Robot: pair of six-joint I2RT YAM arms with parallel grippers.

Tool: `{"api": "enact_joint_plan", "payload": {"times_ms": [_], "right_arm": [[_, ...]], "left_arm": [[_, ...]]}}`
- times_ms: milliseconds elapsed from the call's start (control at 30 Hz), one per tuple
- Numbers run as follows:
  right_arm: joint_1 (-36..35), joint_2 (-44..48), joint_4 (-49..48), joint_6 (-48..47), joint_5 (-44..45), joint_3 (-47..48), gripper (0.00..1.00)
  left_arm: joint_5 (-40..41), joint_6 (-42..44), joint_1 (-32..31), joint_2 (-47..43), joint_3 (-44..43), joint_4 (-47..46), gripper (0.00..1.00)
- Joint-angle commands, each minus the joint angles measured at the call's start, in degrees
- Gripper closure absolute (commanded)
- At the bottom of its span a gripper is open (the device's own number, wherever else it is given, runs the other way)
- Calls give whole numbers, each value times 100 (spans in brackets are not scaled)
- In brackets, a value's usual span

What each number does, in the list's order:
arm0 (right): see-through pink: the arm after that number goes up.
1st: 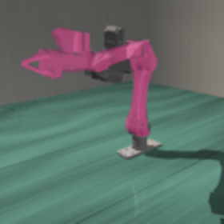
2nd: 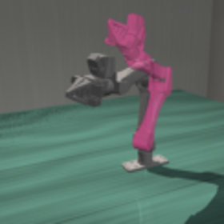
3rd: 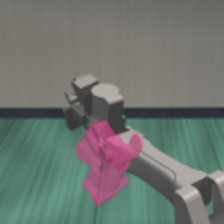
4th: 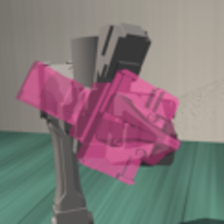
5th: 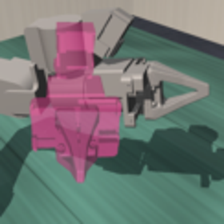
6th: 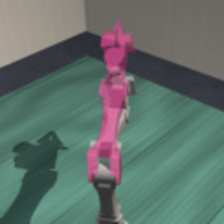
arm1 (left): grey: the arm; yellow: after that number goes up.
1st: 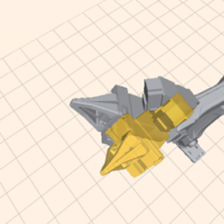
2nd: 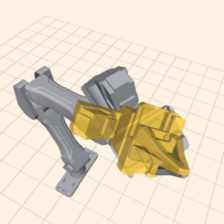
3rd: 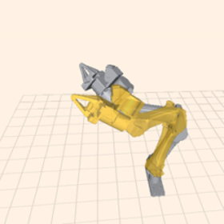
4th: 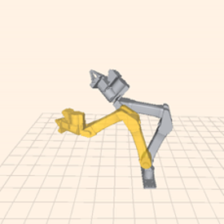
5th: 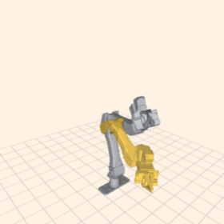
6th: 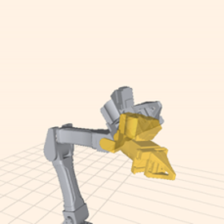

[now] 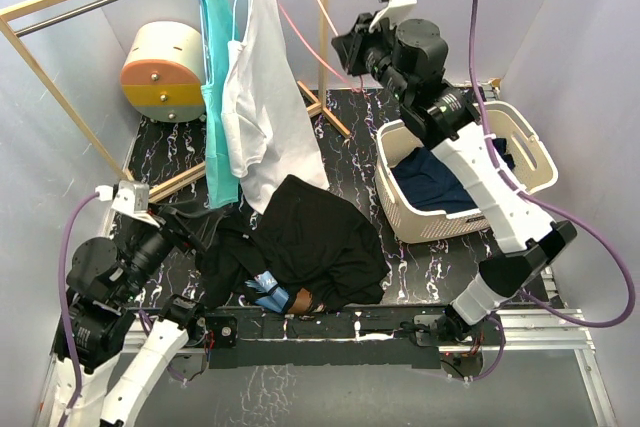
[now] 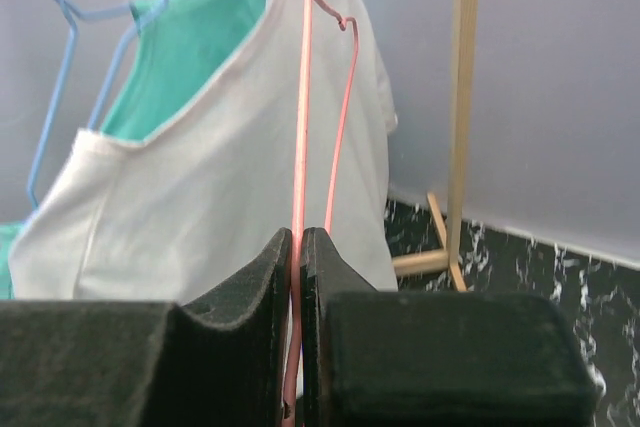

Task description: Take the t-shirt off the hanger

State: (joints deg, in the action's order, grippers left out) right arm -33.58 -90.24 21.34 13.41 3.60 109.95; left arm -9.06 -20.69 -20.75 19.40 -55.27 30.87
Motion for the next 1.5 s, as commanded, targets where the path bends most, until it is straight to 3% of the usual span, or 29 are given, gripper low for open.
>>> {"api": "enact_joint_plan", "payload": {"times_ms": [0, 267, 567, 833, 900, 933, 1100, 1333, 1467], "right_arm": [[23, -229, -1117, -278, 318, 818, 92], [31, -1227, -1019, -357, 288, 1811, 92], [41, -1712, -1369, -474, 450, 2084, 92], [116, -2064, -998, -310, 361, 2409, 92], [121, -2029, -819, -274, 288, 2367, 86], [115, -2000, -717, -255, 258, 2336, 78], [115, -1358, -622, -235, 107, 1439, 25], [87, 403, -450, -199, -432, -865, 22], [-93, 1301, -162, -46, -727, -2196, 27]], "left_arm": [[888, 82, 1, -456, 415, 261, 41], [1519, -59, 1, -1019, 914, 137, 42], [1783, -172, 0, -1136, 1313, -68, 43], [2231, -218, 1, -1035, 1438, 41, 43], [2307, -254, -5, -957, 1429, 107, 42], [2337, -271, 0, -929, 1424, 119, 42], [2375, -310, 1, -841, 1459, 132, 39], [2570, -399, 1, -721, 1469, 218, 39], [2653, -440, -3, -664, 1467, 252, 39]]}}
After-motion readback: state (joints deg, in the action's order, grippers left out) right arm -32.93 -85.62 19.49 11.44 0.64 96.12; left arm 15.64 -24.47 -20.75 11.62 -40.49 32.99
